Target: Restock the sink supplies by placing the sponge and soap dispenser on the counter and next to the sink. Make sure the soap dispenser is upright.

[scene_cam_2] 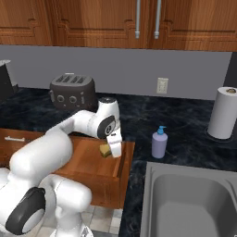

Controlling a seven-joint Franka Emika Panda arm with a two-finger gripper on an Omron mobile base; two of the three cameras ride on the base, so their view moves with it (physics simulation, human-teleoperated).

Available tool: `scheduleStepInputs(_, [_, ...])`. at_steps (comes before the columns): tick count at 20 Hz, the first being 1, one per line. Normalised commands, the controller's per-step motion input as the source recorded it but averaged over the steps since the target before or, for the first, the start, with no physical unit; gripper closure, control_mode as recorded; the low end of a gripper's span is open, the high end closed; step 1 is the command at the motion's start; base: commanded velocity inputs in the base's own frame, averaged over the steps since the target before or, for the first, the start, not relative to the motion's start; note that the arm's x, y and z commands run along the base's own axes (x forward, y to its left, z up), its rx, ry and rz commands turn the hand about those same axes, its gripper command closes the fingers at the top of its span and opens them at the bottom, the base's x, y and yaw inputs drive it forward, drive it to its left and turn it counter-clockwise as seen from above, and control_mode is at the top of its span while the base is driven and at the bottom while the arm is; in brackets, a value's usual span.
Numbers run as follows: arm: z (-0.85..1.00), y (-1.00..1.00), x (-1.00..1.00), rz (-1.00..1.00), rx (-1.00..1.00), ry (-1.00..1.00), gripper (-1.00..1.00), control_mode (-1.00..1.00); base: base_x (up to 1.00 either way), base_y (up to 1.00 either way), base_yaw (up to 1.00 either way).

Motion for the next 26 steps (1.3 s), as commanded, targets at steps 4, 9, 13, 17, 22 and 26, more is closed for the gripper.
scheduleStepInputs(4, [0.01, -1.00, -0.27, -0.29, 0.10, 0.00, 1.00, -1.00, 0.00, 0.00, 0.00])
scheduleStepInputs(9, [0.00, -1.00, -0.28, -0.29, 0.14, 0.00, 1.00, -1.00, 0.00, 0.00, 0.00])
scheduleStepInputs(13, [0.00, -1.00, -0.26, -0.26, 0.14, 0.00, 1.00, -1.00, 0.00, 0.00, 0.00])
scheduleStepInputs(17, [0.06, -0.97, -0.03, -0.18, 0.06, -0.07, 1.00, -1.00, 0.00, 0.00, 0.00])
scheduleStepInputs(22, [0.01, -0.78, 0.25, -0.08, 0.00, -0.13, 1.00, -1.00, 0.00, 0.00, 0.00])
scheduleStepInputs(26, [-0.15, -0.56, 0.51, -0.01, 0.00, -0.13, 1.00, -1.00, 0.00, 0.00, 0.00])
